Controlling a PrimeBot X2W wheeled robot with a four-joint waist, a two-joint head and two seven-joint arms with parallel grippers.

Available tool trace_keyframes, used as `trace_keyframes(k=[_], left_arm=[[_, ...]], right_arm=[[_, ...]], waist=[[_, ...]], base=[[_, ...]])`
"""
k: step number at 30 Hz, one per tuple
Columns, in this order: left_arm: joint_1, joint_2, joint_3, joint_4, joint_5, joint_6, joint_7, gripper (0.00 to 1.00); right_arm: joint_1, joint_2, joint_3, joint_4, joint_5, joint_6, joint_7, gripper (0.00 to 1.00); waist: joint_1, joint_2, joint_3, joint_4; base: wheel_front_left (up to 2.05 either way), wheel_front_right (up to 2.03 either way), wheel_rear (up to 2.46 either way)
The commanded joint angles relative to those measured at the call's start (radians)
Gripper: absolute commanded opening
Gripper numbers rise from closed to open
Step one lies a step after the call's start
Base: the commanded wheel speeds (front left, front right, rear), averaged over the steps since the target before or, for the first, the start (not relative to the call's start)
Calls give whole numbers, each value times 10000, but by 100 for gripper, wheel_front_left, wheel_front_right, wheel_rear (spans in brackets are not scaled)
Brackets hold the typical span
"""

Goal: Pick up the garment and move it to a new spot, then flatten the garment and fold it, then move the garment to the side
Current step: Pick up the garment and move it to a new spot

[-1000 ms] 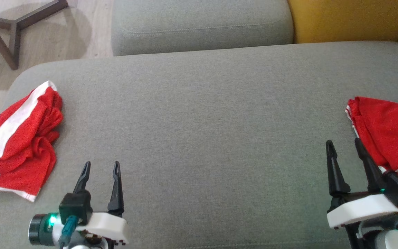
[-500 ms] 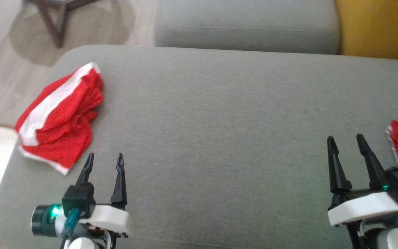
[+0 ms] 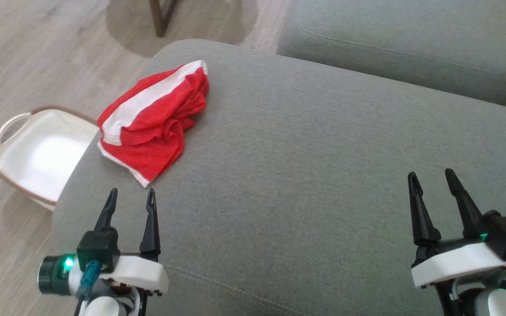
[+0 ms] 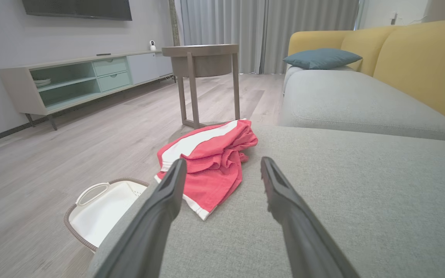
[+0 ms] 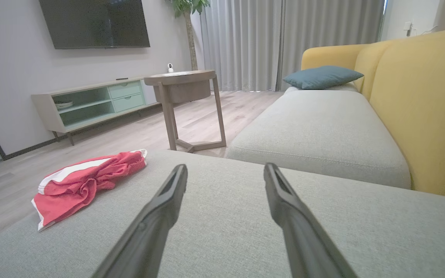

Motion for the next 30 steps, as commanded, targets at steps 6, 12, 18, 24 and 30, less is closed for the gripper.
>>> trace_keyframes(k=[6,12,18,24,30], left_arm=[[-530,121,415,-353,-77,53,-176,100],[-661,25,488,-459,-84,104,-195,100],[-1316,-267,608,-425,-114,11,-203,100],[-2570,-690,855,394,-266,-228,-205,100],[-4260,-940,1282,2796,-834,-832,-205,100]], right_arm=[[-217,-49,227,-359,27,65,20,100],[-367,-49,257,-448,-32,65,126,100],[-777,-122,300,-849,-220,65,414,100],[-1352,-611,274,-1415,-232,65,774,100],[-1791,-1101,162,-1773,-143,65,1010,100]], waist=[[0,-1,27,476],[0,-1,362,466],[0,-1,1349,132],[0,-1,2799,-337],[0,-1,3919,-598]], base=[[0,0,0],[0,0,0],[0,0,0],[0,0,0],[0,0,0]])
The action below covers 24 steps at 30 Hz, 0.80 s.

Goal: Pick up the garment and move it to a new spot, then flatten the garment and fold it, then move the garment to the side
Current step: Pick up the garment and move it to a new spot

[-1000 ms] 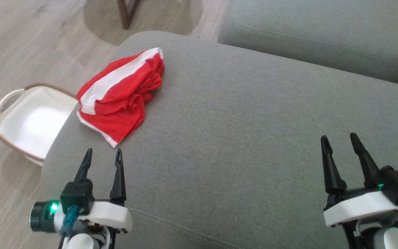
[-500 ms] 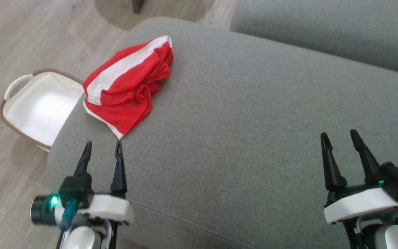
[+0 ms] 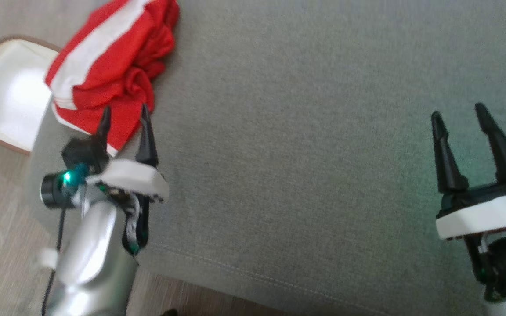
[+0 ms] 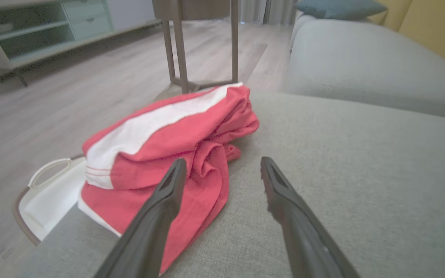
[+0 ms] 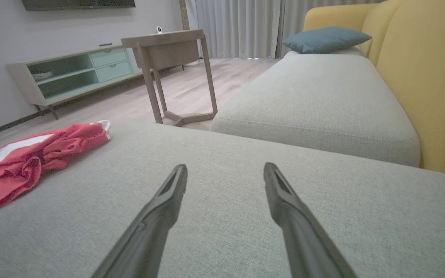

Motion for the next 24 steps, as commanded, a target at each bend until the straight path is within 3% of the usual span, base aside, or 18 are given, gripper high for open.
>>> trace_keyframes(k=[1,8,9,15,16,17,18,24], left_arm=[[-714,168,539,412,-160,-148,-52,100],[-2603,242,881,3959,-707,-806,88,100],[-2603,242,881,3959,-707,-806,88,100],[-3650,299,1068,6267,-1157,-1066,1258,100],[-3769,330,1079,6544,-1215,-1144,1444,75],[-3879,377,1079,6735,-1232,-1184,1479,29],[-3971,424,1064,6864,-1224,-1224,1405,0],[-4043,661,848,6780,-838,-945,167,0]], right_arm=[[-375,-210,172,-478,63,65,52,100],[-676,-519,93,-625,150,65,165,100],[-676,-519,93,-625,150,65,165,100],[-698,-615,103,-592,207,65,192,100],[-694,-610,111,-573,213,65,192,100],[-690,-601,122,-549,220,65,188,100],[-685,-588,129,-522,228,65,183,100],[-527,-393,99,-272,244,65,3,100]], waist=[[0,0,784,-325],[0,0,1282,-357],[0,0,1282,-357],[0,0,1272,-346],[0,0,1247,-355],[0,0,1211,-364],[0,0,1163,-371],[0,0,557,-410]], base=[[0,0,0],[0,0,0],[0,0,0],[0,0,0],[0,0,0],[0,0,0],[0,0,0],[0,0,0]])
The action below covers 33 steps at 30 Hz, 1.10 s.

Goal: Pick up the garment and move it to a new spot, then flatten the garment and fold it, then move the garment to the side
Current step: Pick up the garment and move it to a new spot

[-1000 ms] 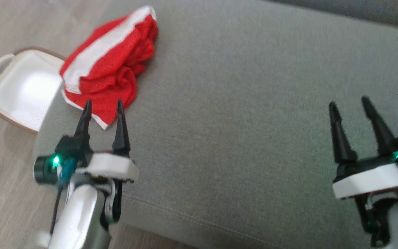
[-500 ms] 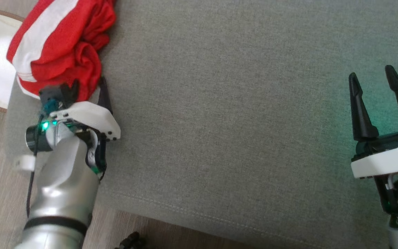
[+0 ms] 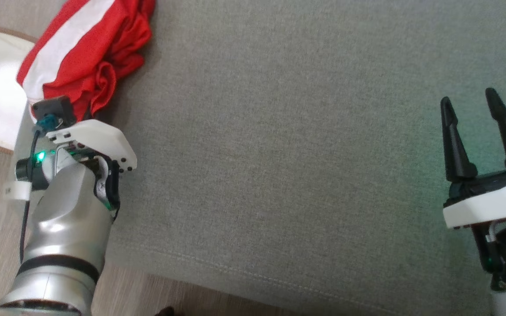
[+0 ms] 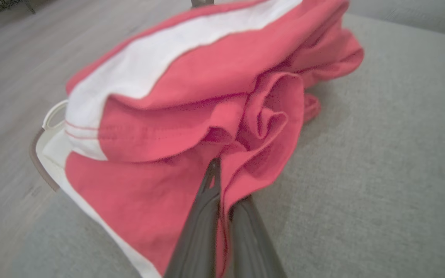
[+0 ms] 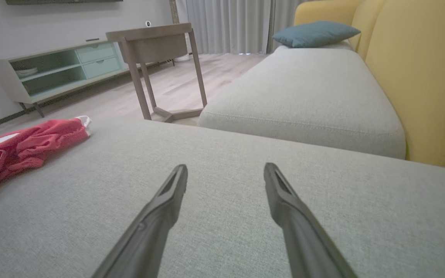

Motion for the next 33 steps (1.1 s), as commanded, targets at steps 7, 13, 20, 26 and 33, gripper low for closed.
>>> trace_keyframes(k=[7,13,20,26,33], left_arm=[[928,892,148,-2786,690,526,-271,0],[2620,1125,196,-6037,1238,980,-275,0],[4225,1200,-221,-8998,1617,1255,-110,0],[4976,936,-1302,-10831,1831,986,706,0],[4529,313,-2353,-10854,1810,444,978,0]], right_arm=[[344,418,248,18,64,65,-398,100],[682,779,255,224,54,65,-595,100],[953,1024,252,303,35,65,-665,100],[893,1179,365,325,131,65,-787,100],[663,1240,469,464,287,65,-975,100]], waist=[[0,0,-1362,-132],[0,0,-2233,-413],[0,0,-2772,-1102],[0,0,-2732,-2474],[0,0,-2366,-3910]], base=[[0,0,0],[0,0,0],[0,0,0],[0,0,0],[0,0,0]])
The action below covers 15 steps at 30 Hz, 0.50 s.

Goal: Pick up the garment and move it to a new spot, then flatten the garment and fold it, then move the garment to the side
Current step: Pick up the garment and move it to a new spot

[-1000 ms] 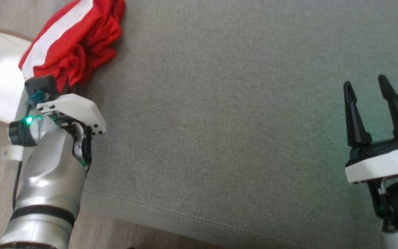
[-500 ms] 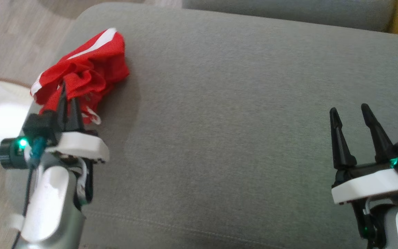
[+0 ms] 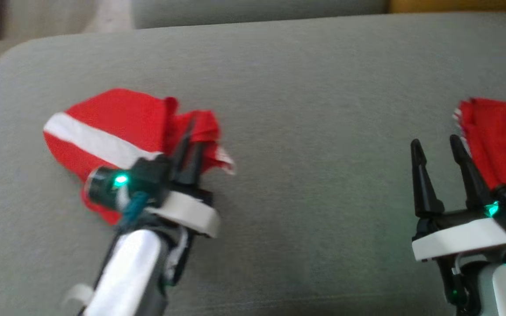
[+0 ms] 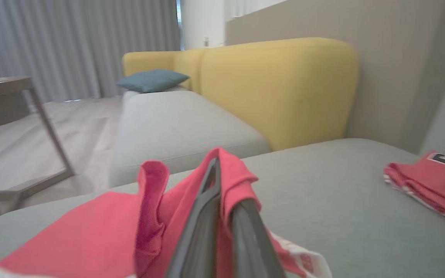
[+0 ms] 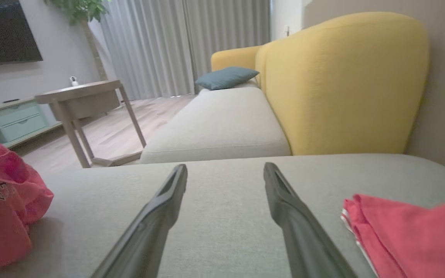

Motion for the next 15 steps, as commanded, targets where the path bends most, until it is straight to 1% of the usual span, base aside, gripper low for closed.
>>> trace_keyframes(k=[1,4,7,11,15], left_arm=[[-671,-45,174,-312,67,-79,-3,0],[-1141,-329,-435,7,106,-369,-19,0],[-1625,-530,-986,345,98,-570,-108,0],[-2161,-655,-1572,849,36,-648,-177,0],[-2527,-692,-1907,1664,-101,-649,-26,0]], right_arm=[[-477,1,253,-298,82,65,-135,100],[-639,16,360,-187,195,65,-271,100],[-755,25,383,-55,303,65,-421,100],[-878,31,345,116,482,65,-645,100],[-980,33,317,306,684,65,-876,100]], waist=[[0,-1,325,-878],[0,-1,602,-1616],[0,-1,874,-2281],[0,-1,1311,-2973],[0,-1,1700,-3342]], base=[[0,0,0],[0,0,0],[0,0,0],[0,0,0],[0,0,0]])
